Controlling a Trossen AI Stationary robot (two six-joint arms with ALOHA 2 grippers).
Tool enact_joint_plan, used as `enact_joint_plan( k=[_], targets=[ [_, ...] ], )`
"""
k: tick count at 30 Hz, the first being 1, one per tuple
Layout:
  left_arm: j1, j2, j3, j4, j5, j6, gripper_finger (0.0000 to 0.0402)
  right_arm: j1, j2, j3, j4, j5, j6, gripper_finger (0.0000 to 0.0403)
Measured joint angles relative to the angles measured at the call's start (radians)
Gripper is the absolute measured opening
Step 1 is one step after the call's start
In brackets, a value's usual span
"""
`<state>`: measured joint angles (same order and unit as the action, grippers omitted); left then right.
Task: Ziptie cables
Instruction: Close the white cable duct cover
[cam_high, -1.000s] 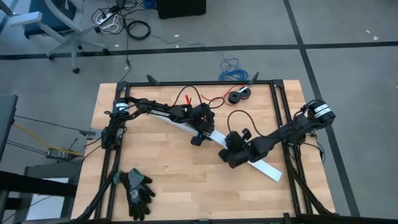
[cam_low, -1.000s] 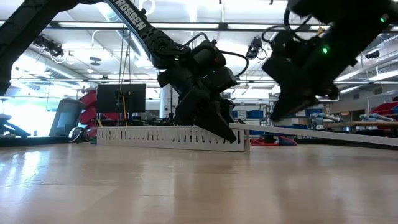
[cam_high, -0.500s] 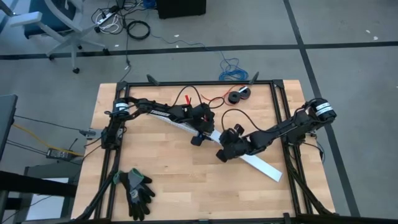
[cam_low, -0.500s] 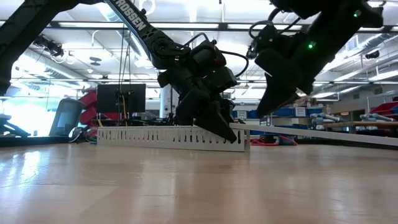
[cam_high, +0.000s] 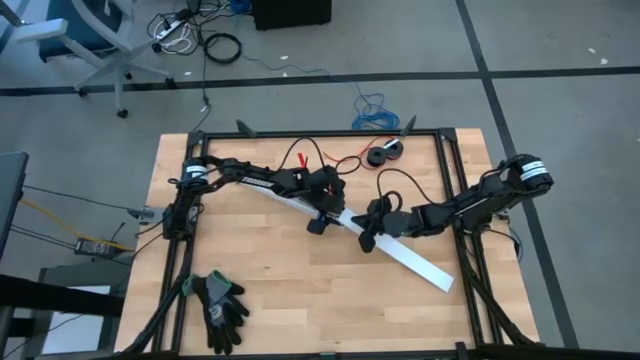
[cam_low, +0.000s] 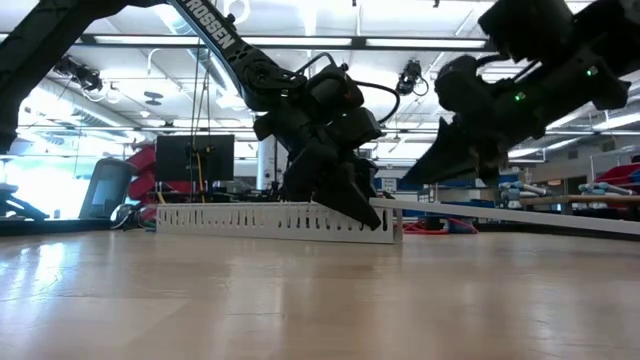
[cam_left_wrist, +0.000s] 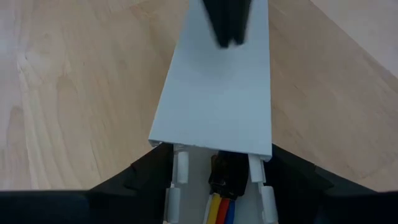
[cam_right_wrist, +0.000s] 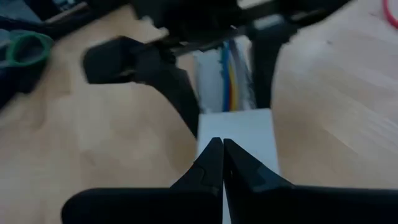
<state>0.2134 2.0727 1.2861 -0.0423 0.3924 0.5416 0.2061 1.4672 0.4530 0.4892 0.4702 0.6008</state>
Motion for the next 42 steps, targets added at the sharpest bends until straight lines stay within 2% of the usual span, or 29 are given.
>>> enact_joint_plan(
  k=[7,23,34,42],
  targets=[
    [0.000,0.000,-0.001,0.025,-0.028,0.001,0.0229,-0.024,0.004,-0.001,-0.004,-0.004,-0.003,0.0000],
    [0.000,0.000,0.000,-0.001,-0.022,-0.051,0.0231,-0.027,0.005,-0.001,-0.001,-0.027,0.008,0.0000],
    [0.000,0.000,0.000,-0.004,-0.049,-0.048,0.0299,-0.027,0.005,-0.001,0.011,-0.027,0.008,0.0000],
    [0.017,0.000,0.000,-0.001,-0.045,-0.027,0.0300,-0.027,0.005,-0.001,0.011,-0.027,0.008,0.0000]
  ],
)
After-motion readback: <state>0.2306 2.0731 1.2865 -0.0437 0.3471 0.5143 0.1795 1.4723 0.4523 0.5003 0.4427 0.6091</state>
